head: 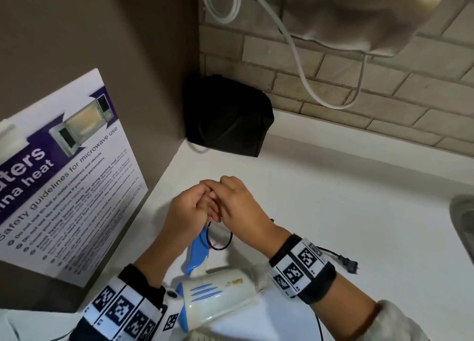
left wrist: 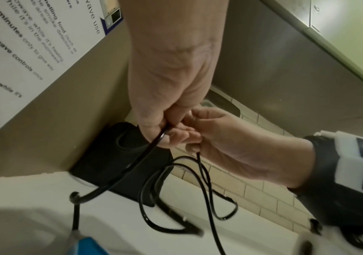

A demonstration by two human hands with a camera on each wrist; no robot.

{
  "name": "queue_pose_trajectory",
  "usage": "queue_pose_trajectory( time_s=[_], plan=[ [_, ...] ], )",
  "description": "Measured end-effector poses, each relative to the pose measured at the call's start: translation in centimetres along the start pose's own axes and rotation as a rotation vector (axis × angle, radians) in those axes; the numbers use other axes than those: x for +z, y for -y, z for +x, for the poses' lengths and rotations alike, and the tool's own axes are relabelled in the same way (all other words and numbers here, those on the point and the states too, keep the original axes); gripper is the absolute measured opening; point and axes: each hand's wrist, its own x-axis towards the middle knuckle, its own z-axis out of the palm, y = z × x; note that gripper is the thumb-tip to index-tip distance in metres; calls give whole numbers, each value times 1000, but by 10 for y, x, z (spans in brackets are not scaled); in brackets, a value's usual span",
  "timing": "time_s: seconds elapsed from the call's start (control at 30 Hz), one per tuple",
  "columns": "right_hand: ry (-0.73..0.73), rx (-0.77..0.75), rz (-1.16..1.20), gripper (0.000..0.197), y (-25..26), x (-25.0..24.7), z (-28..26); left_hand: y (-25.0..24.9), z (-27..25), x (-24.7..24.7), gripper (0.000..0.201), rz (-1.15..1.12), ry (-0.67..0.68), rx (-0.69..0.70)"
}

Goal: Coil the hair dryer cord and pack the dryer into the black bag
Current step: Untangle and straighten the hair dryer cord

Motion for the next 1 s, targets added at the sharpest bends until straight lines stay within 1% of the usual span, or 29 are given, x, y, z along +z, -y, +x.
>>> queue_pose_trajectory(
  time_s=[0.1, 0.13, 0.2, 0.23, 0.4, 0.53, 0.63, 0.77, 0.83, 0.9, 1.0],
  plan=[
    [-62, 33, 88, 38, -10, 0, -2, -2, -1, 0, 29, -32, 30, -12],
    [-62, 36, 96, 33, -13, -1, -3, -2, -1, 0, 29, -34, 36, -13],
    [-13, 54, 103, 24, -19, -1, -5, -1, -2, 0, 31, -22, 48, -11],
    [12, 70, 105, 22, -23, -1, -6, 2, -1, -1, 33, -16, 55, -16],
    [82, 139, 98, 20, -45, -1, -12, 20, 4, -12, 40, -54, 56, -136],
    [108, 184, 91, 22, -61, -4, -14, 17, 5, -22, 40, -163, 33, -193],
    [118, 181, 73, 26, -69, -3, -16, 18, 5, -28, 39, -233, 21, -222],
    [107, 145, 98, 20, -74, -2, -18, 23, 6, -34, 40, -300, -3, -266],
    [131, 148, 98, 25, -79, 0, -17, 24, 6, -38, 39, -315, -17, -274],
    [150, 161, 90, 25, -84, 0, -17, 25, 4, -40, 39, -325, -25, -285],
    [174, 171, 94, 20, -89, 1, -16, 27, 3, -42, 39, -336, -37, -308]
  ],
)
